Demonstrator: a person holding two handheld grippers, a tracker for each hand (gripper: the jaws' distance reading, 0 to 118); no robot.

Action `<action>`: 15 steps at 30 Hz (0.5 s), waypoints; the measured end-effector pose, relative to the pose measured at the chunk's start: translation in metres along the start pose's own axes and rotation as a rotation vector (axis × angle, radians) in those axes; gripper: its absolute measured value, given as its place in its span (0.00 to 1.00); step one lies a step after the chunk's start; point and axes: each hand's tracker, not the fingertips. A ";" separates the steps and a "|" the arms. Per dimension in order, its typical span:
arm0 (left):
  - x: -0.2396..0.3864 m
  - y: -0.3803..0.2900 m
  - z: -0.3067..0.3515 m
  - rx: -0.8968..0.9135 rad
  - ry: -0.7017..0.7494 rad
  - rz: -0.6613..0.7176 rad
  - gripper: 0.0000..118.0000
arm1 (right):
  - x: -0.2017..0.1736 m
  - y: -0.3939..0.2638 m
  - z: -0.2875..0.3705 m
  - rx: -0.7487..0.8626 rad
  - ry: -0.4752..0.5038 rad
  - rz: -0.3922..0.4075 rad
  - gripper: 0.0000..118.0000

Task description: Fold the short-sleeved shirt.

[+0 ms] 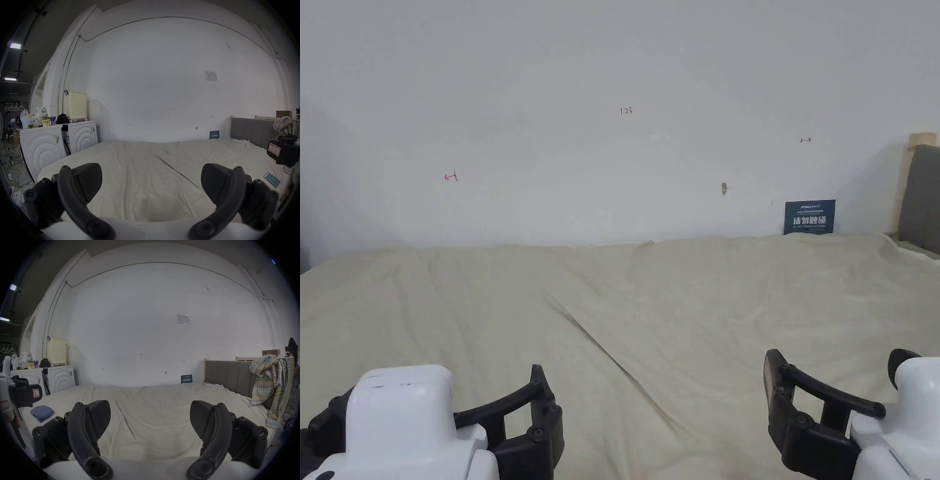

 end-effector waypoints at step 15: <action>0.000 -0.003 -0.001 0.006 -0.005 0.011 1.00 | -0.002 -0.002 -0.002 -0.011 0.010 0.002 0.87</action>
